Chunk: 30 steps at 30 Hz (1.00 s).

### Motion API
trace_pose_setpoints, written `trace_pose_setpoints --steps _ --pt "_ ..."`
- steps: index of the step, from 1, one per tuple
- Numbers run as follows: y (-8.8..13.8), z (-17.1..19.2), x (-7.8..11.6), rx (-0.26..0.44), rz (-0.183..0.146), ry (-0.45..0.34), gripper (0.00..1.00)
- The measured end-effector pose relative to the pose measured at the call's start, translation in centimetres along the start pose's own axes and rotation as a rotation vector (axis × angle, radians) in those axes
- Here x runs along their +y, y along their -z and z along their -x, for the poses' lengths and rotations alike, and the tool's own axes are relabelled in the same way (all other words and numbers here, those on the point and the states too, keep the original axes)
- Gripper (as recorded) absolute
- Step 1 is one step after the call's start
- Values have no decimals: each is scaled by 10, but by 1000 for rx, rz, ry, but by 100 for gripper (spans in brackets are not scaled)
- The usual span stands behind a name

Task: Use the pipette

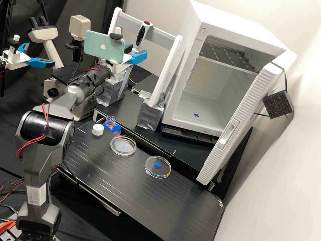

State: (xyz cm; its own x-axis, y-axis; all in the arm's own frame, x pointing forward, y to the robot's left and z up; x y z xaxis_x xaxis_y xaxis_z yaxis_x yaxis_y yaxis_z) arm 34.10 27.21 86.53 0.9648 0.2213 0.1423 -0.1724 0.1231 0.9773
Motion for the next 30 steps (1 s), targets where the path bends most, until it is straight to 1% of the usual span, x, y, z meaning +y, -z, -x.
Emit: trace_pose_setpoints --steps 1,3,7,9,15,21,24,30 --pt "-1 -2 1 -6 -6 0 100" --pt "0 -4 3 -7 6 3 100" --pt "1 -9 4 -18 -21 5 100" --pt "1 -10 1 -16 -10 18 100" --pt "4 -12 -2 1 -12 63 100" --pt "5 -12 -1 3 -6 66 100" --pt "5 -12 -1 4 13 66 100" --pt "5 -13 -5 3 17 73 100"
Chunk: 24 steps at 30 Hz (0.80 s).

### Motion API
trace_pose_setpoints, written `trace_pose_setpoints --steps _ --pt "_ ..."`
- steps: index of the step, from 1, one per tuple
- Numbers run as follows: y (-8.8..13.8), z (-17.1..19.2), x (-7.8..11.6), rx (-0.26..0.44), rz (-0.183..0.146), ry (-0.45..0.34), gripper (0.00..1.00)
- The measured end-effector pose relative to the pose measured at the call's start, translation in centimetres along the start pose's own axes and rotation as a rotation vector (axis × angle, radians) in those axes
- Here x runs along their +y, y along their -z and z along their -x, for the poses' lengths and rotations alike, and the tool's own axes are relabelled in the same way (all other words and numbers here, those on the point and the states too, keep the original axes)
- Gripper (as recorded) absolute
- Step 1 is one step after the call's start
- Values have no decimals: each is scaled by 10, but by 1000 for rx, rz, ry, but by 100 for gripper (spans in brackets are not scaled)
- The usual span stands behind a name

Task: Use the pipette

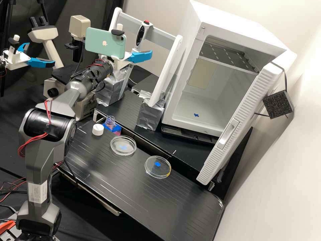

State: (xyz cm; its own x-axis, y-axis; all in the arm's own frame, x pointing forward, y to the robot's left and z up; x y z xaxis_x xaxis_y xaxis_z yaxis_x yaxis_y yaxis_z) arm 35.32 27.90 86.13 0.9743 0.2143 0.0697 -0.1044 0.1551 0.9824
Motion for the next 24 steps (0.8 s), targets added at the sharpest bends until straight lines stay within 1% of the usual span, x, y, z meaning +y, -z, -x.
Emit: trace_pose_setpoints --steps 4,15,18,21,24 --pt "-2 -3 -6 -7 5 11 100" --pt "-2 -3 -6 -7 6 13 100" --pt "-3 -3 -7 -16 -9 15 100" --pt "-3 -3 -7 -17 -12 15 100" --pt "-6 -2 -11 -24 -7 27 100"
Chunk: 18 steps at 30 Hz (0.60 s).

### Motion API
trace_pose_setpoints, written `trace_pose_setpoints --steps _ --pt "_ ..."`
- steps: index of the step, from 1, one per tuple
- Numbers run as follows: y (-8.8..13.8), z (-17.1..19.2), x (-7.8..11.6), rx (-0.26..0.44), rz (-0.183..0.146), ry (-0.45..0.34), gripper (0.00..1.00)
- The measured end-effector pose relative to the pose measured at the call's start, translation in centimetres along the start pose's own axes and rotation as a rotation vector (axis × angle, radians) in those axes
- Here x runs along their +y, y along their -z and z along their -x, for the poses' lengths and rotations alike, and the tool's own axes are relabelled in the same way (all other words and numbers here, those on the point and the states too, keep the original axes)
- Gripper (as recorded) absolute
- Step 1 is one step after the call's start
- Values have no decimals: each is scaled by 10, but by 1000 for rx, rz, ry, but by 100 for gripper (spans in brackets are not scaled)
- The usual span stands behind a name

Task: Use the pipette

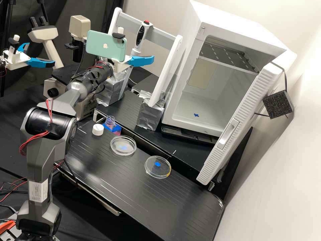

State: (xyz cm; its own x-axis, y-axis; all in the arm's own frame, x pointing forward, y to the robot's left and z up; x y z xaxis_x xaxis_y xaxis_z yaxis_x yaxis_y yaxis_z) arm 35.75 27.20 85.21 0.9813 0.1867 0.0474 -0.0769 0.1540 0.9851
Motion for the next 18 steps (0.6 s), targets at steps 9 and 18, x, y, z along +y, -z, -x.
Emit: trace_pose_setpoints --steps 9,18 --pt "-6 0 -1 -16 -4 3 0" --pt "-9 2 -5 -13 -17 15 0"
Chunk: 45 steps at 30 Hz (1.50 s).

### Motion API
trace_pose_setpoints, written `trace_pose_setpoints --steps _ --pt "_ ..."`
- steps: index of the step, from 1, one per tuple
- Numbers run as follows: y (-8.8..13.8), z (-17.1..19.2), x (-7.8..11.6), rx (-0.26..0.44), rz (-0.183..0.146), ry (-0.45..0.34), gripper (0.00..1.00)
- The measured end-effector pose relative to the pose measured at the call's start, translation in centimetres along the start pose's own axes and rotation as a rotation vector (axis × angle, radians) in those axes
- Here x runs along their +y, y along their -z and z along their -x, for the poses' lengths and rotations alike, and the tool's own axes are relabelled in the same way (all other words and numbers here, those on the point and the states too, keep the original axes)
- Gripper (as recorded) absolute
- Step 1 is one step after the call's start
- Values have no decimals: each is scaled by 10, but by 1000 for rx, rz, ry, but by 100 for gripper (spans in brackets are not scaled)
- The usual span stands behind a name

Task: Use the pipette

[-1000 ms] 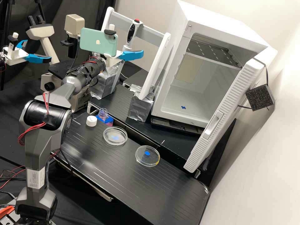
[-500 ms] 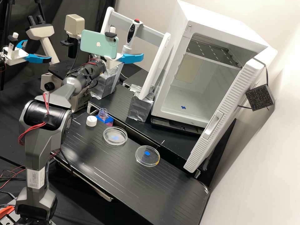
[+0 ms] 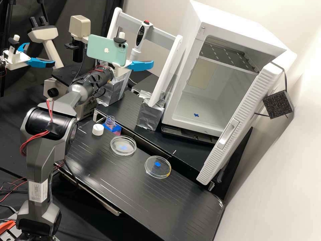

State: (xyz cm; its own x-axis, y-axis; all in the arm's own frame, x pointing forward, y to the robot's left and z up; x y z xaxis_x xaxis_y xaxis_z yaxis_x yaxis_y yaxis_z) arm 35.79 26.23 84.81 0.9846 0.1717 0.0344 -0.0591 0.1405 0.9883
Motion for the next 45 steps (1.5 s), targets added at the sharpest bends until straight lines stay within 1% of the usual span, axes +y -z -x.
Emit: trace_pose_setpoints --steps 15,21,24,25,45 --pt "0 0 0 1 2 0 0" --pt "4 5 9 14 -13 -19 0" --pt "4 5 12 21 -7 -27 0" --pt "3 5 13 19 -9 -29 0" --pt "3 5 13 20 -9 -30 0"
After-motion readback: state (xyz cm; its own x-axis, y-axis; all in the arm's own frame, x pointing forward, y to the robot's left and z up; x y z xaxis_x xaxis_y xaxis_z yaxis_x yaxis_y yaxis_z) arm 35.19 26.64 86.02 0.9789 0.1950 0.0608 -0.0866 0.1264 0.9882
